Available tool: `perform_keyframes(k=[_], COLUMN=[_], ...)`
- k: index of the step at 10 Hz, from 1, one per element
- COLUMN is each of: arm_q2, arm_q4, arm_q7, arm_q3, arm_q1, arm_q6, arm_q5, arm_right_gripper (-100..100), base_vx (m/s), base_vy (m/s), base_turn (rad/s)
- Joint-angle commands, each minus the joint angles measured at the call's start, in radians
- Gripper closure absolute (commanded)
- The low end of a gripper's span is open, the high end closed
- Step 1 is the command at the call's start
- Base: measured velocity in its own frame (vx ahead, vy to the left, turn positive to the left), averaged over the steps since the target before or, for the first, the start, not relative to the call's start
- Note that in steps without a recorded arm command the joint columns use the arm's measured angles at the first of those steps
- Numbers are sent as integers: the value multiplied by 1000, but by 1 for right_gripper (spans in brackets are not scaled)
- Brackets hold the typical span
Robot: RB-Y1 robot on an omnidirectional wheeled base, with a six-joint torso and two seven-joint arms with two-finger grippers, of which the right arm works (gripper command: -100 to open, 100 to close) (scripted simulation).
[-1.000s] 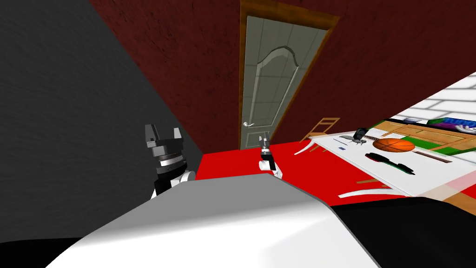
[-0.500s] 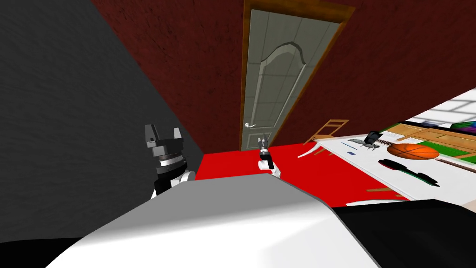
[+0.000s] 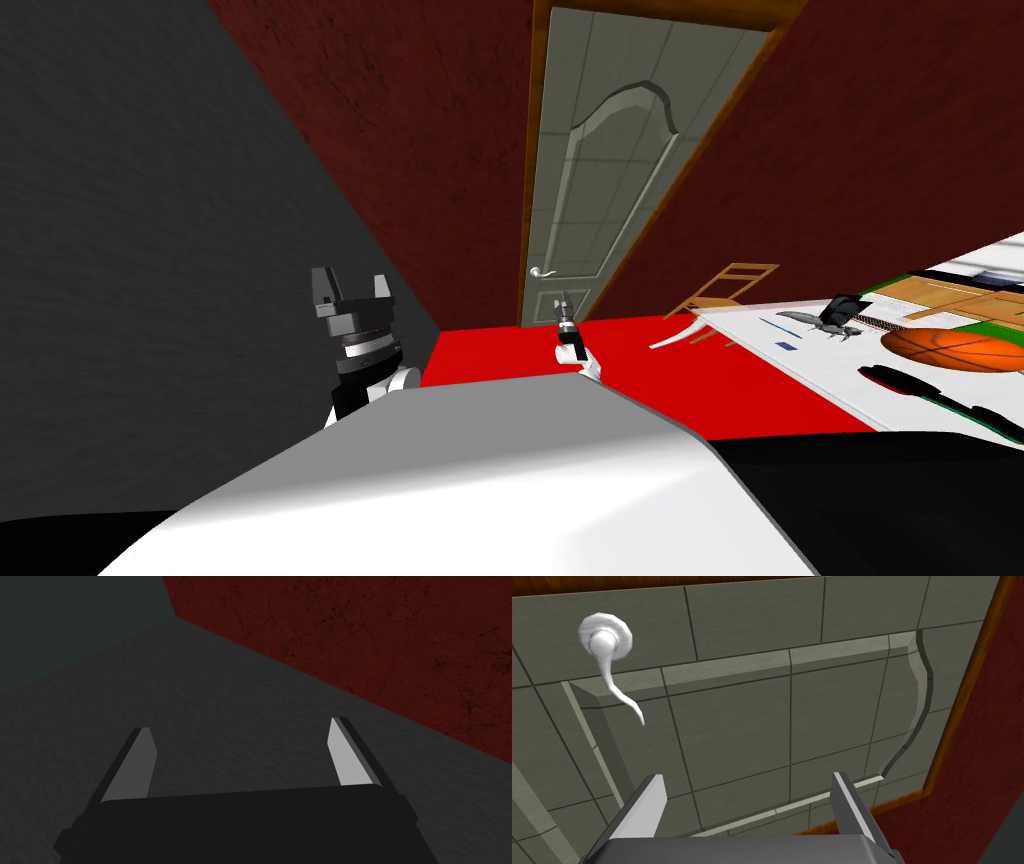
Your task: Pull the door open
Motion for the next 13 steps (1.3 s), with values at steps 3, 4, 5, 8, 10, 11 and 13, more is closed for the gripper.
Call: perform_keyframes(k=[3,4,5,8,10,11,13], arm_q2=[-15,-15,-19,-27,-35,-39,-43], arm_q4=[110,118,150,214,275,303,332], arm_q7=[23,23,28,39,49,54,59], arm_q3=[6,6,7,10,13,15,16], arm_q1=[-51,-51,-65,-93,-120,-132,-145], arm_q6=[-3,-3,-5,-9,-13,-15,-16], arm_q5=[-21,-21,-26,-37,-48,-52,-57], arm_right_gripper=[-100,-100,-100,-100,-100,-100,-100], base_vx=[93,52,44,64,63,76,79], base_vy=[-41,-20,-19,-32,-35,-38,-34], base_turn=[89,42,58,72,66,92,51])
